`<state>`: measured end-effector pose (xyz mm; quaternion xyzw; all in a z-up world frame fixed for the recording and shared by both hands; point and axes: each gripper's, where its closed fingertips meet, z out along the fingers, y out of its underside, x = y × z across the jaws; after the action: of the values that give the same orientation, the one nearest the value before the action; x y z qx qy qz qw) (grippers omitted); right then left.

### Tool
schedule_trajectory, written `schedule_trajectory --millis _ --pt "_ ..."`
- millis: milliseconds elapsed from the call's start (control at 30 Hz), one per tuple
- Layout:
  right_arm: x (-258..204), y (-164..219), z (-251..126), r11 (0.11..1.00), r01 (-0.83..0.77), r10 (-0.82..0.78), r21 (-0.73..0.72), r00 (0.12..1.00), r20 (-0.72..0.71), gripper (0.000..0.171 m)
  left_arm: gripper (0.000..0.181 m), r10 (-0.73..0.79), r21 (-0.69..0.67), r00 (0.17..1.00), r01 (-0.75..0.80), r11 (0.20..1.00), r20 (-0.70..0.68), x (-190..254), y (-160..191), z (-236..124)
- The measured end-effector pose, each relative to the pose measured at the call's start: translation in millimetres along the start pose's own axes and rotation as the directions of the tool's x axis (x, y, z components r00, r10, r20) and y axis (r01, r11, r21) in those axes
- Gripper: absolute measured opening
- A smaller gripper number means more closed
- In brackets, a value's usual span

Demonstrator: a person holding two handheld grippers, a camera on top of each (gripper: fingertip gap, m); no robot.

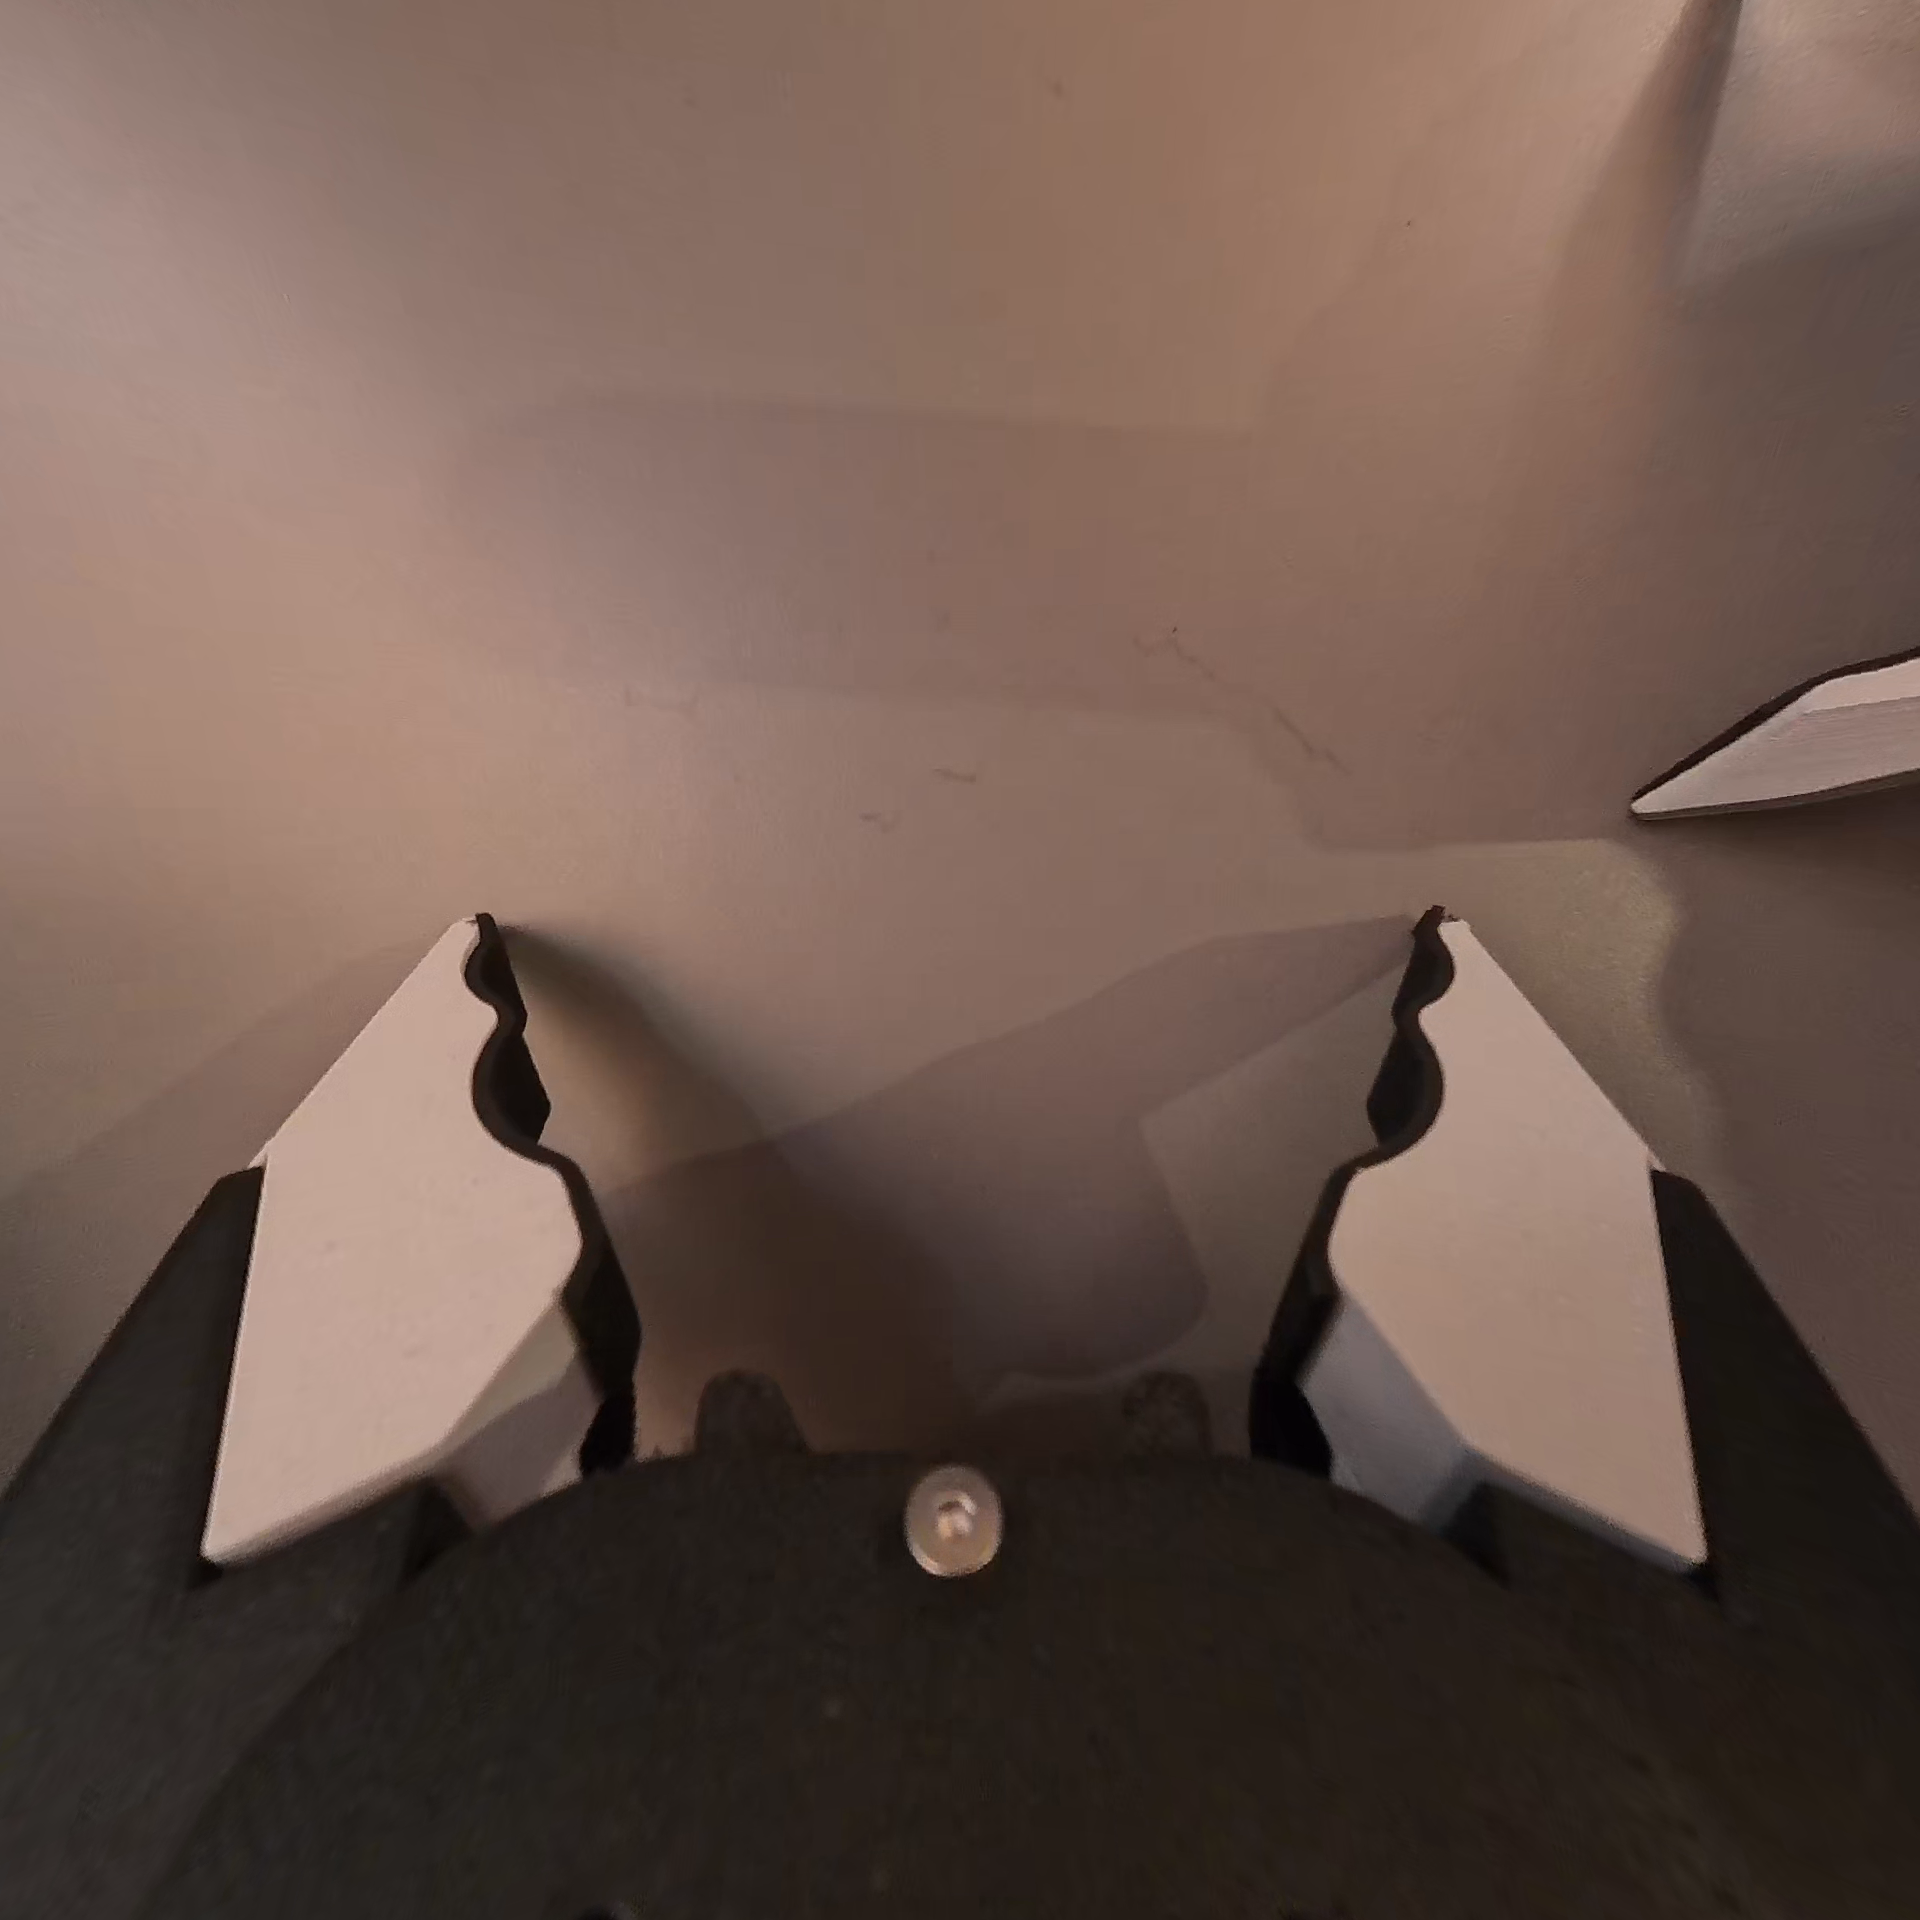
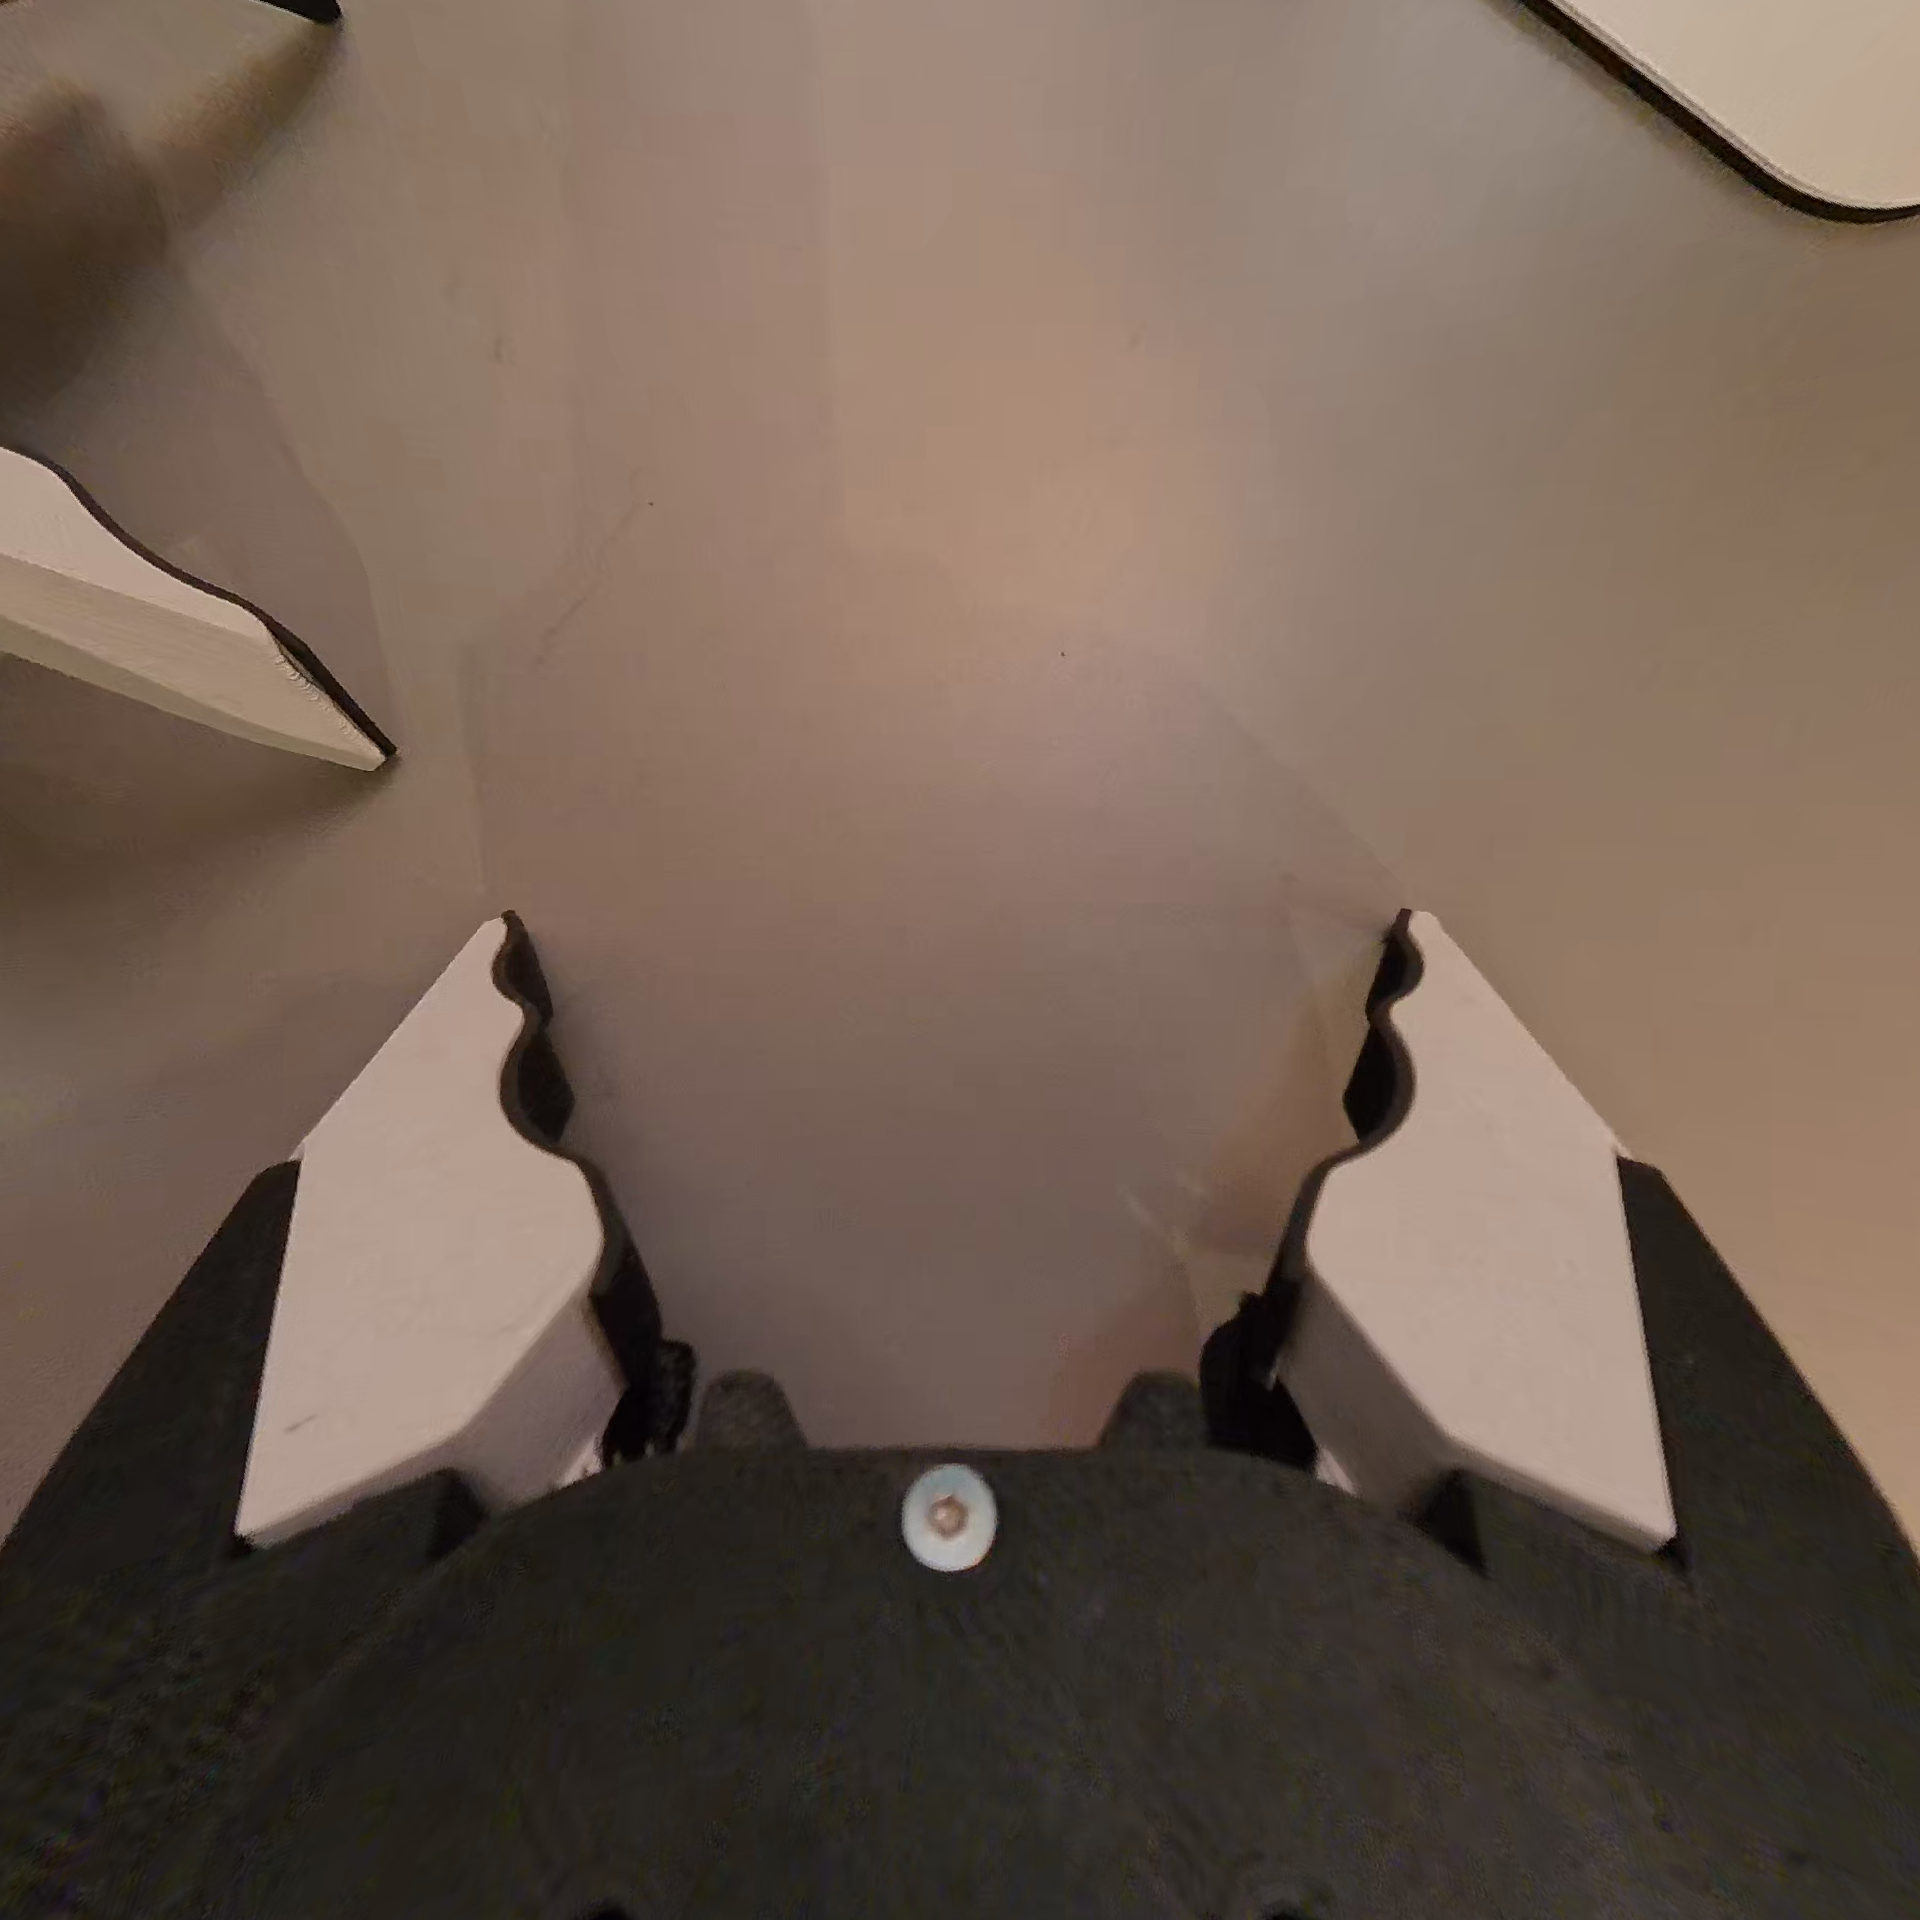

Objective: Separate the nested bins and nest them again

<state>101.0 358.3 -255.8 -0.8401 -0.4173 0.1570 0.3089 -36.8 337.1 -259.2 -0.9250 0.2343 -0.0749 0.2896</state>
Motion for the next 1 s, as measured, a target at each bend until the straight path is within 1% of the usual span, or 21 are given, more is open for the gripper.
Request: schedule_trajectory --millis 500,567,600,667,733,800,867,933,1000 --pt "0 -1 0 1.000 -0.005 0.005 0.007 1.000 -0.006 0.151 0.158 0.010 -0.036 1.000 -0.010 0.999 -0.014 0 3 -2" --pt "0 -1 0 1.000 -0.005 0.005 0.008 1.000 -0.005 0.151 0.153 0.009 -0.045 1.000 -0.009 0.999 -0.002 -3 0 -9" --pt "0 -1 0 1.000 -0.005 0.006 0.008 1.000 -0.005 0.151 0.151 0.000 0.006 0.999 0.000 1.000 0.044 -12 -10 -19" --pt "0 -1 0 1.000 -0.006 0.006 0.010 1.000 -0.005 0.151 0.147 -0.034 0.151 0.992 0.015 0.988 0.122 -33 -42 -55" --pt "0 -1 0 1.000 -0.006 0.006 0.012 1.000 -0.005 0.150 0.140 -0.049 0.193 0.980 0.012 0.981 0.191 -61 -62 -95" --pt "1 -1 0 1.000 -0.008 0.008 0.015 1.000 -0.007 0.149 0.137 -0.060 0.192 0.954 0.003 0.981 0.295 -103 -73 -139" --pt "2 -1 0 1.000 -0.010 0.010 0.018 1.000 -0.009 0.149 0.137 -0.089 0.164 0.920 0.027 0.986 0.383 -153 -74 -184" --pt "2 -1 0 1.000 -0.010 0.010 0.019 1.000 -0.008 0.148 0.140 -0.126 0.095 0.896 0.094 0.991 0.425 -200 -62 -219" --pt "2 -1 0 1.000 -0.010 0.010 0.020 1.000 -0.008 0.148 0.144 -0.160 0.013 0.884 0.172 0.985 0.438 -237 -43 -241"
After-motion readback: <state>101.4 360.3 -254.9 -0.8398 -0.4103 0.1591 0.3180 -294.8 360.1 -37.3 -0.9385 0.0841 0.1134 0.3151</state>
